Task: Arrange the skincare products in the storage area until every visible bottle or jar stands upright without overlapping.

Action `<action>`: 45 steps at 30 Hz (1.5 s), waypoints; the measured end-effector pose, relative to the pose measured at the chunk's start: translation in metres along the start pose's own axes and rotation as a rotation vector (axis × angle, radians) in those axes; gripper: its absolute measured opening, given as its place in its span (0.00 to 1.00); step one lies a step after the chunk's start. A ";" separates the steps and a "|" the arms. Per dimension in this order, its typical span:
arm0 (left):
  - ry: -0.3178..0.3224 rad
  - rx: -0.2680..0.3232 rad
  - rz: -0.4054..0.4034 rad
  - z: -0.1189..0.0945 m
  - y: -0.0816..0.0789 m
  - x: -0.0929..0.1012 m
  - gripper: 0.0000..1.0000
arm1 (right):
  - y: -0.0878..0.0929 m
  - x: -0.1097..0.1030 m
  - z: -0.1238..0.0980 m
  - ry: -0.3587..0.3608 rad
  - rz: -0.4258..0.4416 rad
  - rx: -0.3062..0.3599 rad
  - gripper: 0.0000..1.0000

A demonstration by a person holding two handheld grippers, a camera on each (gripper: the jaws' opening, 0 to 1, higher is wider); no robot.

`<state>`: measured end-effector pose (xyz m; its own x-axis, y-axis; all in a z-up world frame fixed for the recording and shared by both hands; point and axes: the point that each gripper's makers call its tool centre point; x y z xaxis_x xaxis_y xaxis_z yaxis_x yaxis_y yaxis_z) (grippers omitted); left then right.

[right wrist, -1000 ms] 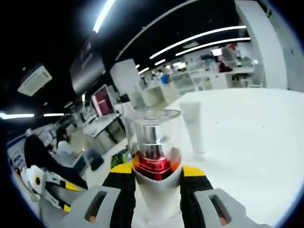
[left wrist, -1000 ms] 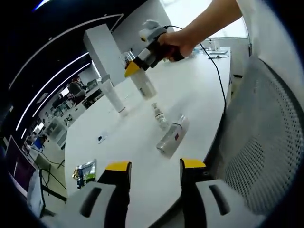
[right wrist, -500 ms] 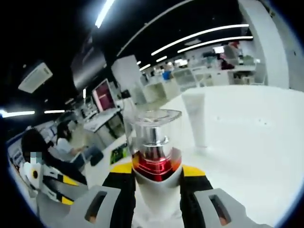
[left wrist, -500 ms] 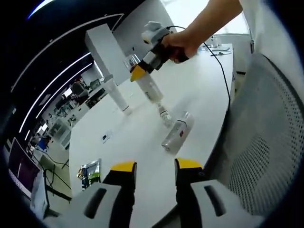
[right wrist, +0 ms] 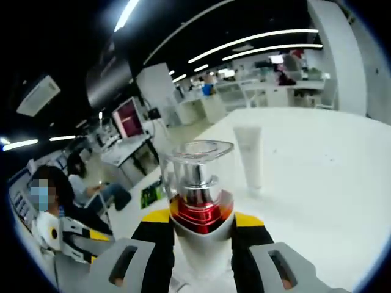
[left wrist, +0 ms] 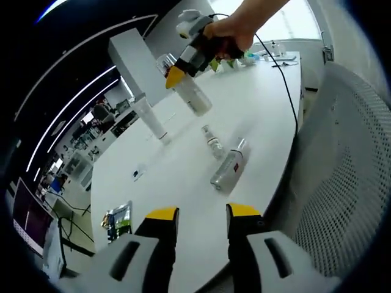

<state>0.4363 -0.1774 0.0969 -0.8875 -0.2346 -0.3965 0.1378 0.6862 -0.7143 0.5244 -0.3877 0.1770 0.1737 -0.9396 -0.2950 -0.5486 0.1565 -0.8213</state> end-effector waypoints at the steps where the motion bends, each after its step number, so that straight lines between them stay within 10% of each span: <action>1: -0.002 -0.004 0.004 0.000 0.001 0.000 0.34 | -0.001 0.000 -0.001 0.006 0.005 0.000 0.32; 21: 0.065 -0.035 0.085 0.002 0.006 0.016 0.35 | 0.018 -0.001 -0.005 0.089 0.002 -0.003 0.31; 45: 0.165 -0.091 0.061 0.007 0.019 0.029 0.32 | 0.002 0.048 0.062 0.171 -0.048 -0.037 0.31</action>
<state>0.4162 -0.1767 0.0677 -0.9398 -0.0799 -0.3322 0.1596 0.7570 -0.6337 0.5825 -0.4133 0.1306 0.0609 -0.9843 -0.1658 -0.5735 0.1015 -0.8129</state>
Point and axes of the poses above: the point that each gripper's makers call its tool centre point, and the gripper's own axes: z roughly forward along the fingers, x roughly to its right, y roughly out of its underside, and after that the axes turned 2 degrees about y, right-handed
